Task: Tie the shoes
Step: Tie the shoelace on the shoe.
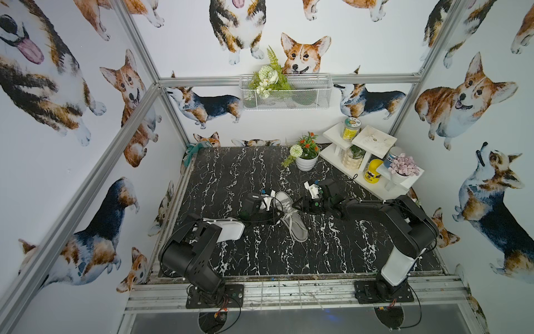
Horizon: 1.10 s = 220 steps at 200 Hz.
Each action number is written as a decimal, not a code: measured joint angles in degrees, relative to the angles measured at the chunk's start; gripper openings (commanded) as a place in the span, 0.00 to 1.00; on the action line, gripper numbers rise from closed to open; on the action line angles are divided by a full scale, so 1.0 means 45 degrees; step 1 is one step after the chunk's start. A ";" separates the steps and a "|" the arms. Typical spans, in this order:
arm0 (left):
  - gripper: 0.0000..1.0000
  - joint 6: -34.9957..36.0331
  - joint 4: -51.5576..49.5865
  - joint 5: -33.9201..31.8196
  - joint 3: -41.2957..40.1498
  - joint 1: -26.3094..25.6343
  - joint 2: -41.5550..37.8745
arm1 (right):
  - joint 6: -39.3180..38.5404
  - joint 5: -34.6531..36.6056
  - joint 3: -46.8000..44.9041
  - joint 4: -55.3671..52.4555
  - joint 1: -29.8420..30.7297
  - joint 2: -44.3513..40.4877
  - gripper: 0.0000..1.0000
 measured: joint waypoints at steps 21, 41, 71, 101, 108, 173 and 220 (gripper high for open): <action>0.00 0.0000 0.0000 0.0000 0.0000 0.0000 -0.0019 | 0.0272 -0.0141 -0.0005 0.0141 0.0029 0.0151 0.50; 0.00 0.0000 0.0000 0.0000 0.0000 0.0000 -0.0024 | 0.0403 -0.0228 -0.0010 0.0398 0.0078 0.0180 0.41; 0.00 0.0000 0.0000 0.0000 0.0000 0.0000 -0.0024 | 0.0520 -0.0223 -0.0010 0.0476 0.0102 0.0194 0.24; 0.00 0.0000 -0.0005 0.0000 0.0000 0.0000 -0.0058 | 0.0466 -0.0029 -0.0019 0.0471 0.0102 0.0194 0.05; 0.00 0.0000 -0.0005 0.0000 0.0000 0.0000 -0.0083 | 0.0393 0.0117 -0.0019 0.0457 0.0112 0.0194 0.00; 0.00 0.0092 -0.0393 -0.0311 -0.0117 0.0000 -0.0423 | -0.1137 0.3143 0.0296 -0.0903 0.0957 -0.0311 0.00; 0.00 0.0578 -0.1141 -0.0937 -0.0126 -0.0015 -0.0743 | -0.2467 0.6256 0.0801 -0.2375 0.1710 -0.0554 0.00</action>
